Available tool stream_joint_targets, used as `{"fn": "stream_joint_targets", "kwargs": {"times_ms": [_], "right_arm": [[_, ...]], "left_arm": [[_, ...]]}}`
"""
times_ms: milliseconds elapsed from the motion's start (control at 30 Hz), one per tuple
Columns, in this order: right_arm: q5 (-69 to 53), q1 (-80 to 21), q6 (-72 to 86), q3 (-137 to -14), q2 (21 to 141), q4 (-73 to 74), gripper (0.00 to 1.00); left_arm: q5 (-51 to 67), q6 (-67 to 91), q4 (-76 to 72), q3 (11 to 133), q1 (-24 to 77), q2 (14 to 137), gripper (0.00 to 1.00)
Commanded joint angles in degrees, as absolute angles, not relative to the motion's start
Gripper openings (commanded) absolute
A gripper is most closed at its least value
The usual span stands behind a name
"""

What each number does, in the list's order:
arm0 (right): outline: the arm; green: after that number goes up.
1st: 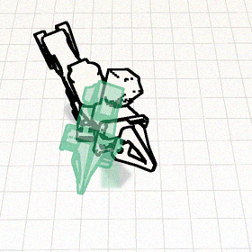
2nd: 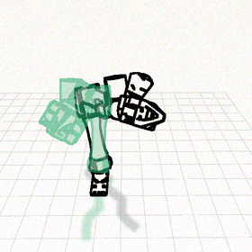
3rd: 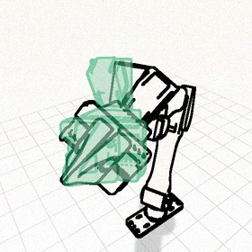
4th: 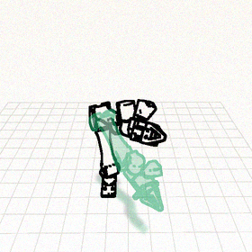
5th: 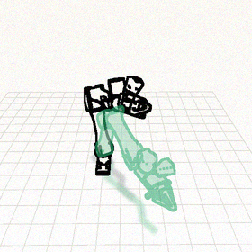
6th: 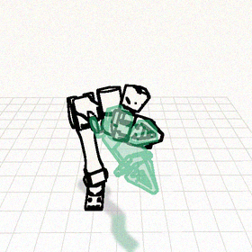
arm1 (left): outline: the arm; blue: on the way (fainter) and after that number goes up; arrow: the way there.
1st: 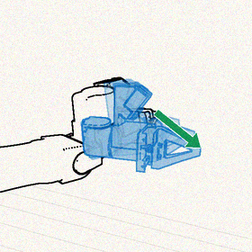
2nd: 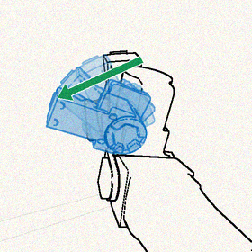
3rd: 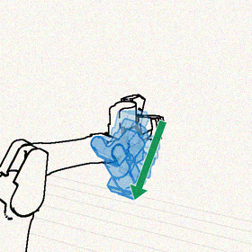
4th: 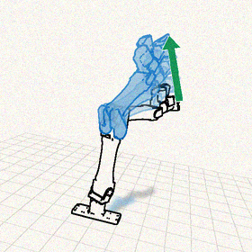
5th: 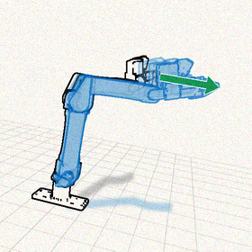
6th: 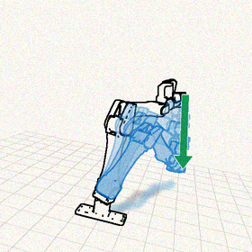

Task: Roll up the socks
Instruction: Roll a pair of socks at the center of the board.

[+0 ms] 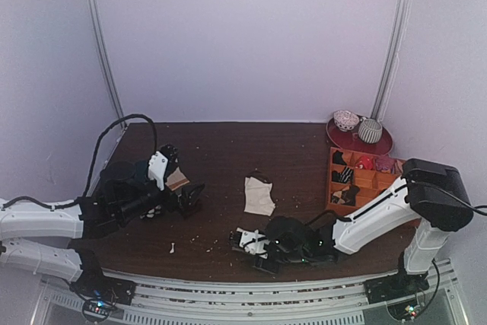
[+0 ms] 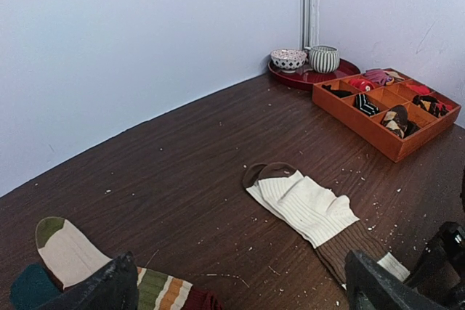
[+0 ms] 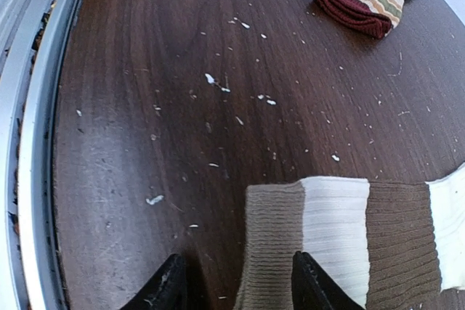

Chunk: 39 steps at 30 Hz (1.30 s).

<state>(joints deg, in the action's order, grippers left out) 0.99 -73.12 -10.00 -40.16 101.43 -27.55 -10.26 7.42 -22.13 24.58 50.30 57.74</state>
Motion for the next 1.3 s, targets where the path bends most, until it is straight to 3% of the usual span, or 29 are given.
{"fn": "stream_joint_targets", "kwargs": {"times_ms": [0, 200, 333, 500, 633, 800, 1100, 1267], "right_arm": [[1.57, -70.48, -7.9, -40.97, 102.54, -24.45, 0.49], [-0.07, -69.93, -6.21, -41.92, 104.95, -19.74, 0.39], [-2.77, -69.73, -2.48, -40.25, 105.45, -18.4, 0.22], [-20.34, -65.05, 4.95, -40.19, 104.66, -16.17, 0.03], [-32.82, -58.55, 15.1, -38.58, 104.53, -20.89, 0.02], [-42.35, -53.3, 24.8, -42.08, 108.3, -18.07, 0.02], [-50.72, -47.42, 40.87, -43.6, 113.81, -19.45, 0.02], [-51.0, -46.21, 39.22, -45.89, 115.73, -14.89, 0.01]], "left_arm": [[-9.94, 7.57, -23.06, 24.17, 50.01, 57.66, 0.98], [-9.71, 7.12, -22.45, 24.19, 50.02, 57.11, 0.98], [-9.59, 7.14, -22.13, 23.71, 50.01, 56.03, 0.98], [-5.77, 5.37, -22.43, 23.0, 50.02, 55.5, 0.95], [3.23, 3.62, -24.56, 21.7, 50.01, 56.4, 0.82], [14.18, 3.73, -30.41, 18.67, 50.03, 57.69, 0.74], [27.61, 1.23, -33.52, 20.13, 50.31, 69.86, 0.73], [28.12, -1.73, -33.8, 22.59, 52.04, 77.03, 0.75]]}}
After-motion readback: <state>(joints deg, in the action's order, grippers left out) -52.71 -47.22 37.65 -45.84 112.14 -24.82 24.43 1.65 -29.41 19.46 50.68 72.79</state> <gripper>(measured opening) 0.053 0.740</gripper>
